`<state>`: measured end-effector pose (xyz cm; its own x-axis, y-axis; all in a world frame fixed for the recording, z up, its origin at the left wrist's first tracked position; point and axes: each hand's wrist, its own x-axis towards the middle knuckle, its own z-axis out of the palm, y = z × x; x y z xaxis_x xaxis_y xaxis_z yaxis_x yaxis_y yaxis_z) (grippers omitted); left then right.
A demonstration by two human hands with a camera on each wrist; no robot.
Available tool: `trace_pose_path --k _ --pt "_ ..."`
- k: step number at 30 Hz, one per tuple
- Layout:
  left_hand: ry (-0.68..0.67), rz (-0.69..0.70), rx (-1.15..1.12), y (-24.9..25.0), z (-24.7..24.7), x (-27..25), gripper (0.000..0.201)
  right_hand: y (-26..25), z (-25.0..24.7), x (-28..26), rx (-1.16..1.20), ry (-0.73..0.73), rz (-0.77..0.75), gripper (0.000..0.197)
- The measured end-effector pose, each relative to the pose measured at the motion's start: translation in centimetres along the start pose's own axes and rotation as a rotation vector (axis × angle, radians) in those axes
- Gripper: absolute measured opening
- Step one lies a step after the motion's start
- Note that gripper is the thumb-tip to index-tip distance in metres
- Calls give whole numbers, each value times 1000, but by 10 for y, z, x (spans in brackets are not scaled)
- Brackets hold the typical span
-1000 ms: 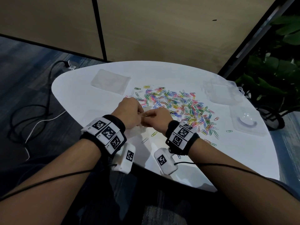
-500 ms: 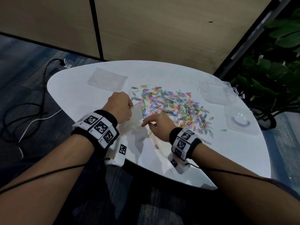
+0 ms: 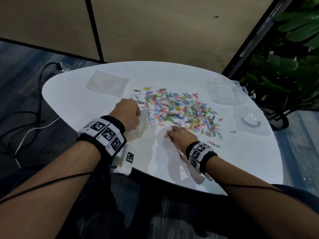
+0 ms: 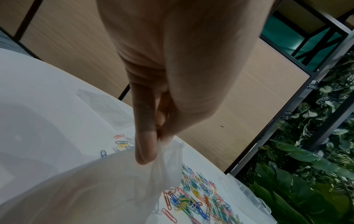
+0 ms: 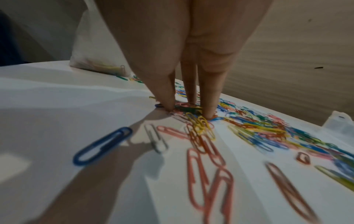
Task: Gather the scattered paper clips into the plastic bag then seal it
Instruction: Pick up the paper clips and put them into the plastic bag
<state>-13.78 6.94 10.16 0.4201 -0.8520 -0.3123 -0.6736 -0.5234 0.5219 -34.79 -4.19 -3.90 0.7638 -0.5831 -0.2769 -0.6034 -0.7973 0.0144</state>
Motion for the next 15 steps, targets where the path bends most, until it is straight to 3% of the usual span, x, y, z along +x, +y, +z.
trace_pose_path --k 2,6,11,13,15 --pt "-7 1 13 1 0 -1 33 -7 -8 5 -25 22 -14 20" --pt "-18 0 13 3 2 0 34 2 -23 14 124 43 126 18" --pt "-37 12 5 7 4 1 32 24 -52 16 913 135 521 8" --pt "-37 18 -4 9 6 2 32 23 -68 14 1367 170 557 11" --pt "-35 21 -11 11 8 2 33 13 -85 13 1734 163 492 19"
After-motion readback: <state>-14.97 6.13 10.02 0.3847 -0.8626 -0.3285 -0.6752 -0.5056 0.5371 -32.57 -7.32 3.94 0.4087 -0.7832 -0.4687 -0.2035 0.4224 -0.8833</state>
